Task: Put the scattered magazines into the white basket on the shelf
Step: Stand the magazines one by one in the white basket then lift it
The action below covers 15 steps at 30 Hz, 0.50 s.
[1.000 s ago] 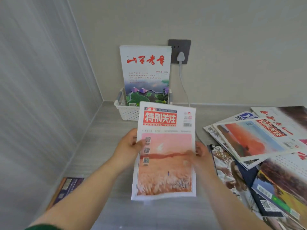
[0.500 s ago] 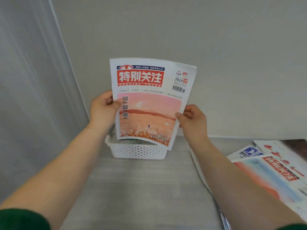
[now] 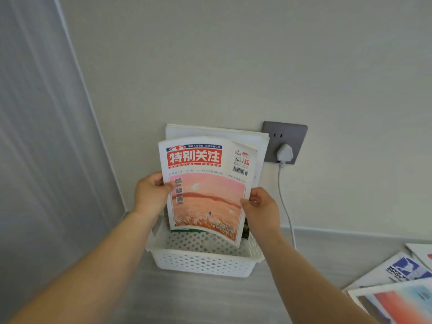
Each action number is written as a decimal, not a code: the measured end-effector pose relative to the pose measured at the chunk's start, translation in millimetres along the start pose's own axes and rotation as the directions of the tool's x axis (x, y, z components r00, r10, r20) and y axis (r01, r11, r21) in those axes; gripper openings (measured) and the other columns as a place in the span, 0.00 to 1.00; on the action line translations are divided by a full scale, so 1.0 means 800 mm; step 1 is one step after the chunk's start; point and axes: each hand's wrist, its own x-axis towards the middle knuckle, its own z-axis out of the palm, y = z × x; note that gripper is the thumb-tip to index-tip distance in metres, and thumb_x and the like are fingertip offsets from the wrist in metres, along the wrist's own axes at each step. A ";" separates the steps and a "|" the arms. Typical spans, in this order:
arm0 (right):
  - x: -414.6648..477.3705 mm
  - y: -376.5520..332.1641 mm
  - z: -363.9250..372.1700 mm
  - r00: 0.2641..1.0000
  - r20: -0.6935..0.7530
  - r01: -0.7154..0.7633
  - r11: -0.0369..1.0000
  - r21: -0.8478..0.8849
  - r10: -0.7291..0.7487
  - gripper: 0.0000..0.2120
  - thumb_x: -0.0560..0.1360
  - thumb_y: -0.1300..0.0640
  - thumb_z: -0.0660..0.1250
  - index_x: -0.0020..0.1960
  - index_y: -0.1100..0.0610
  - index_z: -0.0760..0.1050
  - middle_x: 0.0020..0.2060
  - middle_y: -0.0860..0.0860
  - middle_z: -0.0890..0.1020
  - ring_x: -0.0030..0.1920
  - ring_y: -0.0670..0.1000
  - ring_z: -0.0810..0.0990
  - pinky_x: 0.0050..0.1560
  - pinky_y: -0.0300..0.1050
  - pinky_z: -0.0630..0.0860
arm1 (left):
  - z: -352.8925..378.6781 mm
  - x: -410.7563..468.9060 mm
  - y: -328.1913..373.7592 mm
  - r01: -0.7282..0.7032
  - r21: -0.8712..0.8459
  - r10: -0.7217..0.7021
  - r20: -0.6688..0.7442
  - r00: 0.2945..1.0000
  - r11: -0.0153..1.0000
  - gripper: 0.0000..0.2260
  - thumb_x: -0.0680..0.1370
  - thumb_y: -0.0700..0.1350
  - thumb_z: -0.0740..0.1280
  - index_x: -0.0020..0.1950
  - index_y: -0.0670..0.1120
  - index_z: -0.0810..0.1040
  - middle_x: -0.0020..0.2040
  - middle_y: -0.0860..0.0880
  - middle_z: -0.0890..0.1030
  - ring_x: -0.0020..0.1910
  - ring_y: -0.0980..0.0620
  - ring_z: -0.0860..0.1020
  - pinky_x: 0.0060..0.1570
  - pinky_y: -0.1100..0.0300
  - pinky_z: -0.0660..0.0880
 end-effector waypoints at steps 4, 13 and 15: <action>0.008 0.019 0.009 0.999 0.023 -0.049 0.999 -0.007 0.049 0.10 0.72 0.64 0.62 0.36 0.51 0.70 0.33 0.47 0.79 0.38 0.52 0.79 0.38 0.46 0.77 | 0.008 0.011 -0.022 0.040 0.037 -0.040 0.003 0.999 0.999 0.13 0.73 0.34 0.64 0.37 0.53 0.76 0.44 0.50 0.79 0.36 0.58 0.76 0.31 0.64 0.70; 0.009 0.042 0.021 1.000 0.024 -0.015 0.988 0.151 0.012 0.18 0.73 0.68 0.62 0.56 0.49 0.66 0.54 0.49 0.70 0.52 0.47 0.73 0.47 0.37 0.75 | 0.025 0.027 -0.032 0.006 0.133 0.002 -0.059 0.998 0.991 0.21 0.74 0.37 0.64 0.65 0.47 0.65 0.67 0.44 0.69 0.64 0.44 0.70 0.57 0.49 0.72; 0.009 0.044 0.023 0.999 0.047 -0.004 0.992 0.124 -0.002 0.19 0.73 0.69 0.61 0.55 0.47 0.68 0.58 0.50 0.69 0.54 0.48 0.72 0.47 0.37 0.74 | 0.031 0.025 -0.036 -0.030 0.126 0.030 0.003 1.000 0.992 0.15 0.76 0.37 0.60 0.62 0.47 0.68 0.66 0.43 0.70 0.62 0.46 0.71 0.56 0.51 0.72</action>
